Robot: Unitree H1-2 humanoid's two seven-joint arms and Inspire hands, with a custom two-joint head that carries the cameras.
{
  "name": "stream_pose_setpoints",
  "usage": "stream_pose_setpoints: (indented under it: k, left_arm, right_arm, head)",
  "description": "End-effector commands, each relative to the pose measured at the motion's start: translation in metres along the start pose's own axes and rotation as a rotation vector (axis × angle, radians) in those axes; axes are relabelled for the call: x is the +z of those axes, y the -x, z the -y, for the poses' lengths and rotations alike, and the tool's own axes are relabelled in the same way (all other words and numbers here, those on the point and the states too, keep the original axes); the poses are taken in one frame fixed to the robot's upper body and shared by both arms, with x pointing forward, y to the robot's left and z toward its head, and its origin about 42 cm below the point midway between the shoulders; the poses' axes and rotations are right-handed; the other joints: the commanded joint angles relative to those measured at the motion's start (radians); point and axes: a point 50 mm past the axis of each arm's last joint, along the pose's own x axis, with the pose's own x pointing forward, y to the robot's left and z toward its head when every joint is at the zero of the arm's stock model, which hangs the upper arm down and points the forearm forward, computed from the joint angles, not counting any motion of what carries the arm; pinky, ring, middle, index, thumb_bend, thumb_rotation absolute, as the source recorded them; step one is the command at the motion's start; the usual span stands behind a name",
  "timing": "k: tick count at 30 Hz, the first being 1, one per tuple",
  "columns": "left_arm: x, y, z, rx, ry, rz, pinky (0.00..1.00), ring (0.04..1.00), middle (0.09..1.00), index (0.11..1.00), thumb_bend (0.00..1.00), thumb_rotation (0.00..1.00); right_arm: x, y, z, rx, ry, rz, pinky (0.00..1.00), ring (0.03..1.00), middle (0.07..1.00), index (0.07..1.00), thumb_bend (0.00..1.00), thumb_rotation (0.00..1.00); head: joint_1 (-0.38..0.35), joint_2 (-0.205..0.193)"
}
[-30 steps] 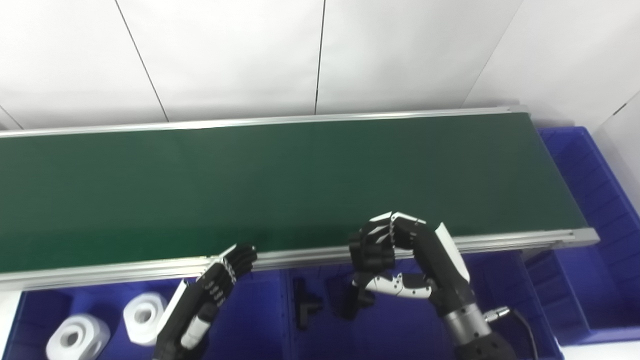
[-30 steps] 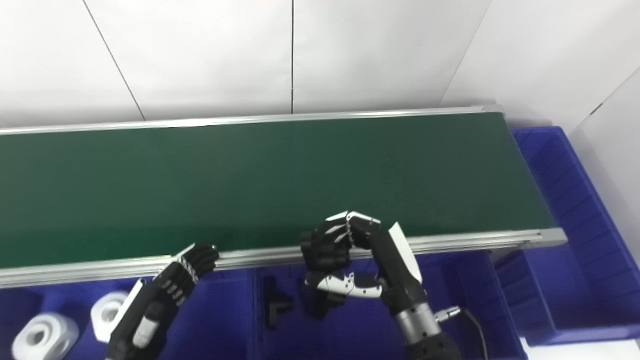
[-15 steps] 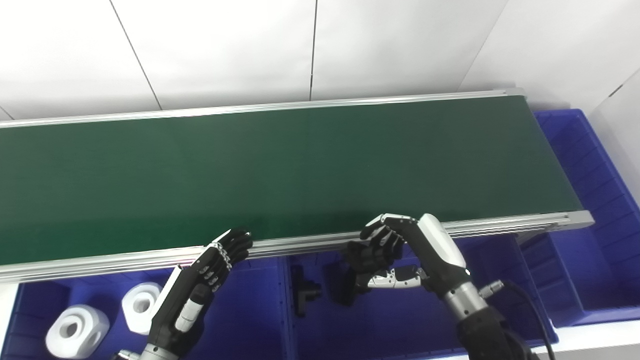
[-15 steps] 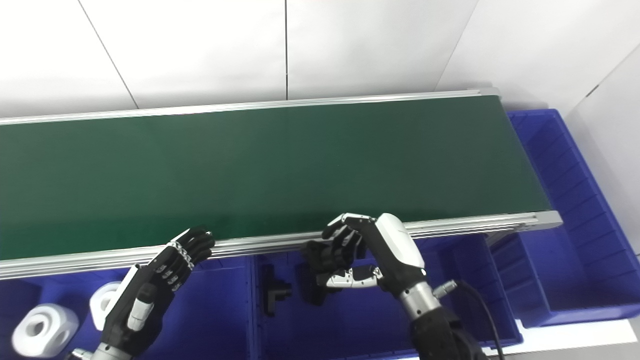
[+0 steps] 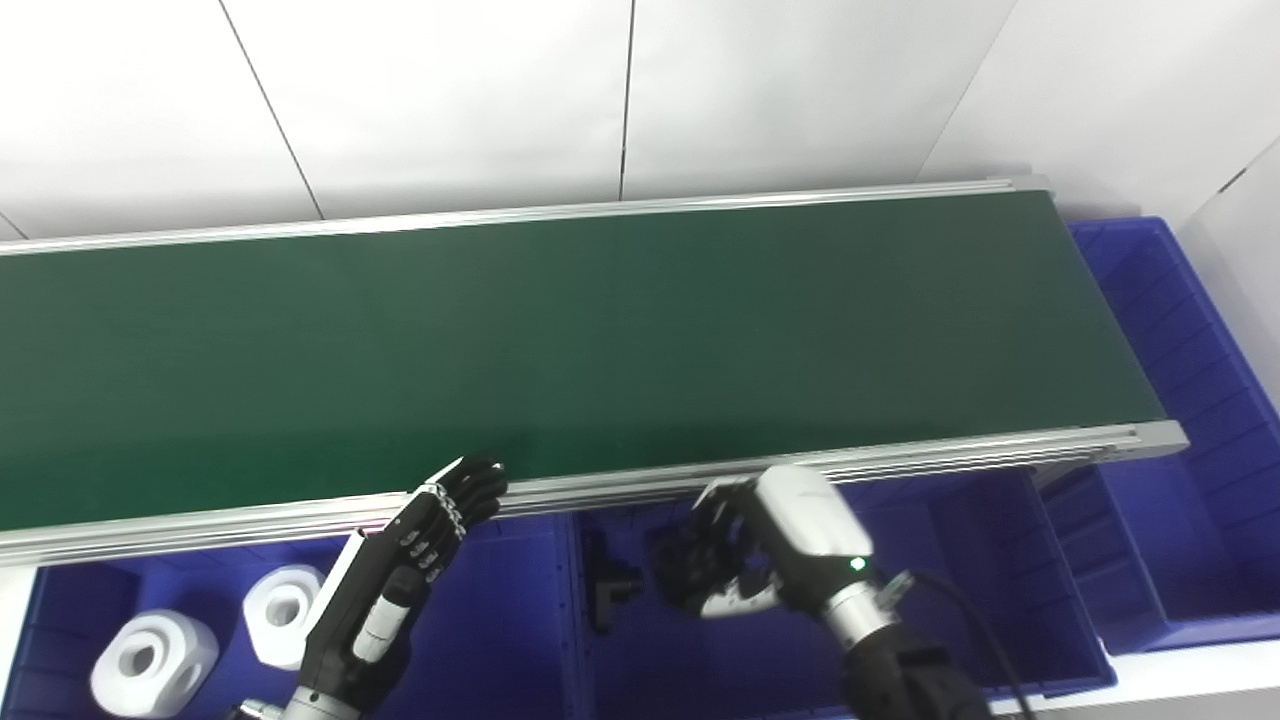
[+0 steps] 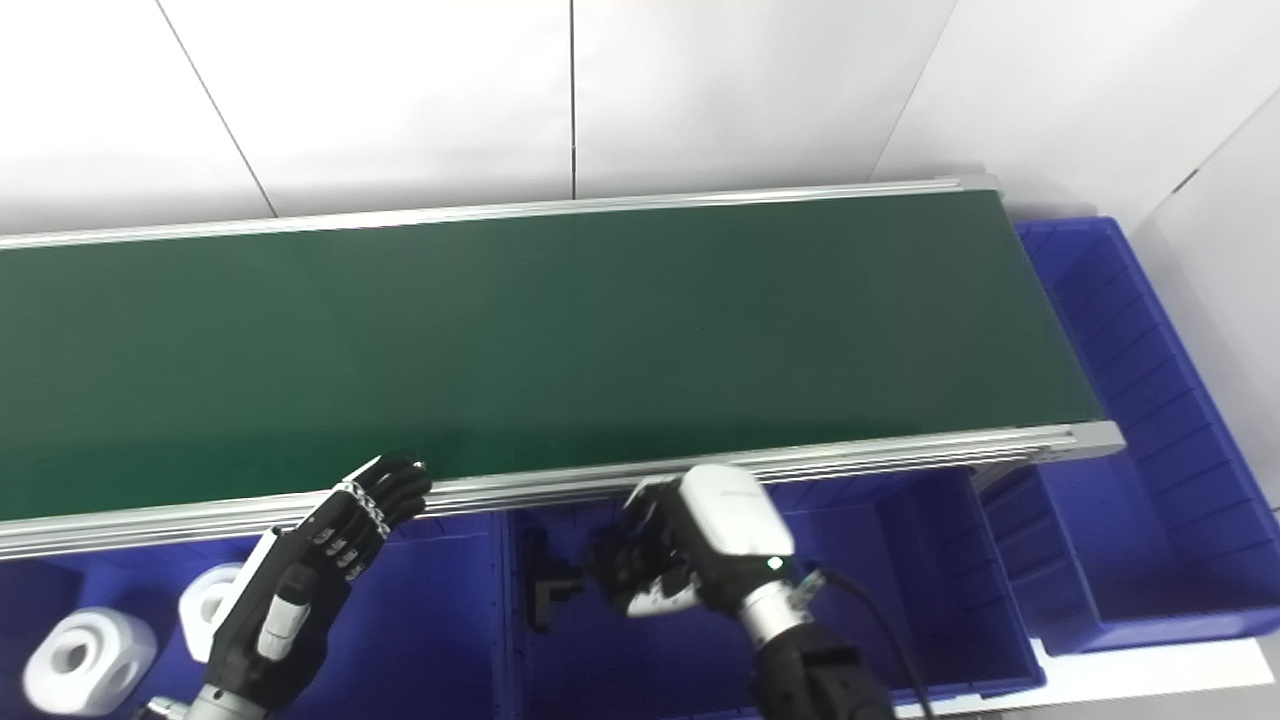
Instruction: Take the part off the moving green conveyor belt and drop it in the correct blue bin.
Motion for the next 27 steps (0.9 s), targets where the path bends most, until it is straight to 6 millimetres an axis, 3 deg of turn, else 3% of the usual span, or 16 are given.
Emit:
stream_pose_setpoints:
  k: [1, 9, 12, 13, 14, 15, 17, 20, 27]
  left_arm:
    - [0.010, -0.002, 0.005, -0.021, -0.008, 0.048, 0.89, 0.882, 0.871, 0.853, 0.83, 0.84]
    - [0.008, -0.003, 0.006, -0.031, -0.012, 0.063, 0.88, 0.877, 0.872, 0.857, 0.81, 0.84]
    - [0.008, -0.003, 0.007, -0.026, -0.009, 0.061, 0.87, 0.869, 0.864, 0.847, 0.81, 0.83]
    - [0.008, -0.004, 0.007, -0.027, -0.010, 0.063, 0.87, 0.870, 0.867, 0.850, 0.81, 0.83]
    - [0.008, -0.004, 0.007, -0.030, -0.010, 0.064, 0.87, 0.870, 0.867, 0.850, 0.81, 0.83]
    - [0.008, -0.004, 0.007, -0.032, -0.010, 0.065, 0.88, 0.871, 0.868, 0.851, 0.81, 0.83]
    - [0.008, -0.004, 0.008, -0.030, -0.012, 0.063, 0.87, 0.869, 0.867, 0.849, 0.81, 0.83]
    - [0.009, -0.004, 0.009, -0.027, -0.015, 0.064, 0.86, 0.867, 0.864, 0.846, 0.81, 0.83]
    - [0.009, -0.004, 0.008, -0.035, -0.017, 0.057, 0.87, 0.876, 0.872, 0.852, 0.82, 0.84]
  right_arm:
    - [0.006, 0.000, 0.011, -0.059, 0.033, 0.049, 0.29, 0.363, 0.464, 0.549, 0.51, 0.00]
    - [0.018, 0.016, 0.017, -0.052, 0.158, 0.023, 0.31, 0.377, 0.484, 0.549, 0.51, 0.00]
    - [0.022, 0.020, 0.019, -0.024, 0.215, -0.009, 0.35, 0.456, 0.541, 0.505, 0.51, 0.13]
    - [0.022, 0.021, 0.019, -0.010, 0.229, -0.018, 0.42, 0.507, 0.599, 0.624, 0.67, 0.47]
    - [0.023, 0.023, 0.020, 0.015, 0.245, -0.034, 0.43, 0.520, 0.614, 0.654, 0.71, 0.55]
    - [0.023, 0.023, 0.020, 0.033, 0.256, -0.046, 0.57, 0.628, 0.690, 0.716, 0.79, 0.75]
    - [0.024, 0.025, 0.021, 0.060, 0.283, -0.064, 0.69, 0.710, 0.752, 0.756, 0.83, 0.88]
    - [0.025, 0.026, 0.022, 0.085, 0.288, -0.081, 0.74, 0.757, 0.792, 0.779, 0.84, 0.94]
    - [0.023, 0.026, 0.024, 0.129, 0.244, -0.100, 0.67, 0.734, 0.776, 0.777, 0.83, 0.92]
  head:
    - [0.006, -0.001]
    - [0.011, 0.004]
    - [0.011, 0.003]
    - [0.011, 0.003]
    - [0.015, 0.003]
    - [0.016, 0.003]
    - [0.019, 0.004]
    - [0.021, 0.004]
    - [0.023, 0.003]
